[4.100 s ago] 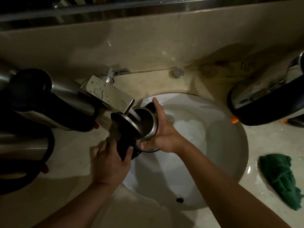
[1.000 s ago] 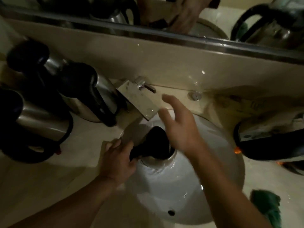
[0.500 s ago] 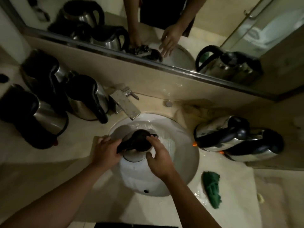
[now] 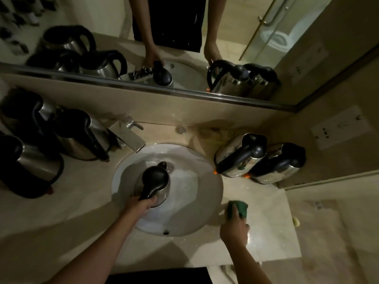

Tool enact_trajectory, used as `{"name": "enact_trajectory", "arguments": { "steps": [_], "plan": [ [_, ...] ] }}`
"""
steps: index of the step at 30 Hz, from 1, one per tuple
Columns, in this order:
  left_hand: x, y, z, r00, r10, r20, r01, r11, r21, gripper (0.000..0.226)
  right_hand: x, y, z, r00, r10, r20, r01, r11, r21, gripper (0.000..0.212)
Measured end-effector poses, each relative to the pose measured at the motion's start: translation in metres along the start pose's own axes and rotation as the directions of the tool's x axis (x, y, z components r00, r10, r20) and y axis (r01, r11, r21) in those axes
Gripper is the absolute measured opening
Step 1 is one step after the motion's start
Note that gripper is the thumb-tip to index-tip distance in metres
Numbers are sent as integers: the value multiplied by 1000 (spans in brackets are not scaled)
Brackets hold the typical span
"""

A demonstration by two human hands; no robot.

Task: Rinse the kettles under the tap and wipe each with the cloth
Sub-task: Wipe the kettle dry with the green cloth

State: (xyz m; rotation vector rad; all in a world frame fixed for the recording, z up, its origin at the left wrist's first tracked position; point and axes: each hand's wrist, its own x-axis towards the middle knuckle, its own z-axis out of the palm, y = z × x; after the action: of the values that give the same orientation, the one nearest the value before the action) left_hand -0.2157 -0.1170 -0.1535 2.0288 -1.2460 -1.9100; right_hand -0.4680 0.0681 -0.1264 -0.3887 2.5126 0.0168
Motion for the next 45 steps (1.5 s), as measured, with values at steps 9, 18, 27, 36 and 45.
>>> {"name": "enact_trajectory", "arguments": {
  "steps": [9,18,27,36,45],
  "plan": [
    [-35,27,-6,998,42,-37,-52,937,-346,21,-50,-44,-57,983,-179,37,95,676,731,11],
    [-96,62,-47,952,278,127,-170,828,-535,39,-138,-127,-123,867,-441,-230,406,362,839,15],
    [-164,111,-62,850,498,174,-255,677,-691,44,-166,-197,-113,534,-768,-354,835,412,366,19],
    [-178,115,-74,835,532,140,-314,670,-673,53,-167,-223,-106,433,-752,-497,900,324,293,44],
    [-177,121,-76,829,550,96,-370,671,-642,48,-155,-219,-103,628,-644,-436,700,223,678,44]
  ]
}}
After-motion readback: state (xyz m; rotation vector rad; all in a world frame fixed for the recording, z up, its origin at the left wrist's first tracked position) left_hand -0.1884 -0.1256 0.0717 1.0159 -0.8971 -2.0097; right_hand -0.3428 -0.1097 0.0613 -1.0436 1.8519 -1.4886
